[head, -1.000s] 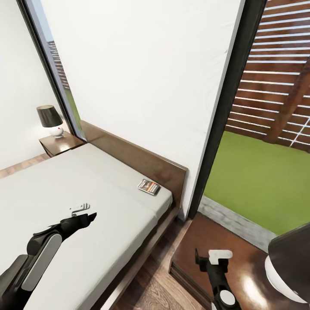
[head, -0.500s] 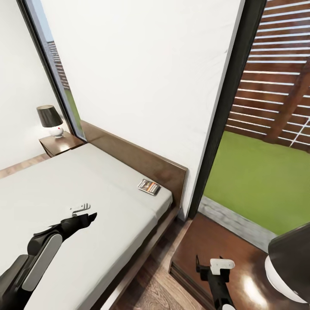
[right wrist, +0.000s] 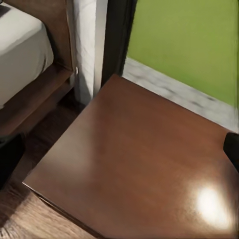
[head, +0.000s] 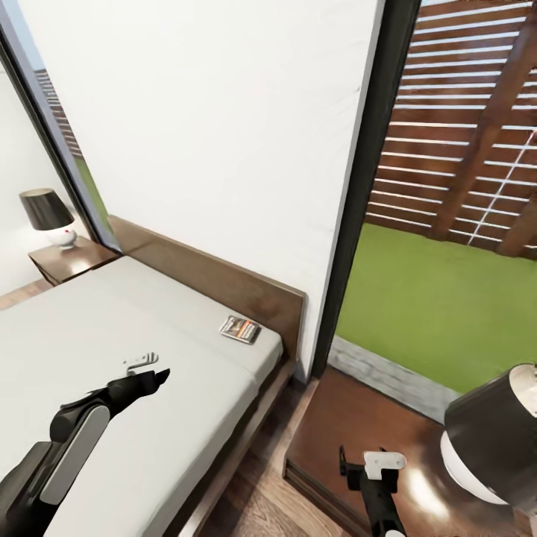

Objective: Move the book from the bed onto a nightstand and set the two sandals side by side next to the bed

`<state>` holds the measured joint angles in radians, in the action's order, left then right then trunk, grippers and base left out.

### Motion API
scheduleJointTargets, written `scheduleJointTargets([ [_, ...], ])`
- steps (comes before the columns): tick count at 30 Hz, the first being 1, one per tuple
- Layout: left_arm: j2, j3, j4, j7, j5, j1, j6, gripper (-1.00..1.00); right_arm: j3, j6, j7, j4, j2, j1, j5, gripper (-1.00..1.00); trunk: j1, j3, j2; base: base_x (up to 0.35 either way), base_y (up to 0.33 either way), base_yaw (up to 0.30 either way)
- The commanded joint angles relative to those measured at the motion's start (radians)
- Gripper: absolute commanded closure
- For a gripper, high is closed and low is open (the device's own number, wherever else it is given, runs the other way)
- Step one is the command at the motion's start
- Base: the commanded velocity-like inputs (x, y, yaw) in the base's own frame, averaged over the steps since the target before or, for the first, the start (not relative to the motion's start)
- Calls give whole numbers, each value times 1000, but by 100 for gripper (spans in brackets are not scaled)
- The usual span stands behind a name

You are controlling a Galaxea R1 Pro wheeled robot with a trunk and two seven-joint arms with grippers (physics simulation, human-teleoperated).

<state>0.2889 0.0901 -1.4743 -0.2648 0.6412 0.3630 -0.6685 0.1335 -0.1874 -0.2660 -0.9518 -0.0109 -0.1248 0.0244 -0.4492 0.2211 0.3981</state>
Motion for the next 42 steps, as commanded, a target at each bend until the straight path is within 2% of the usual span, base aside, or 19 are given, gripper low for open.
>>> scheduleJointTargets([
  [1, 1, 2, -1, -10, 10, 1, -2, -100, 2, -1, -7, 1, 0, -1, 3, -100, -1, 2, 2, 134, 61, -281],
  [25, 2, 3, -1, -10, 6, 1, 0, -100, 3, -1, -7, 1, 0, -1, 5, -100, -1, 2, 2, 16, 8, -283],
  [36, 2, 3, -1, -10, 6, 1, 0, -100, 3, 0, -7, 2, 0, -1, 5, -100, -1, 2, 2, -67, 19, -280],
  [42, 2, 3, -1, -9, 6, 1, 0, -100, 3, 0, -7, 2, -1, -1, 5, -100, -1, 2, 2, -9, 2, -122],
])
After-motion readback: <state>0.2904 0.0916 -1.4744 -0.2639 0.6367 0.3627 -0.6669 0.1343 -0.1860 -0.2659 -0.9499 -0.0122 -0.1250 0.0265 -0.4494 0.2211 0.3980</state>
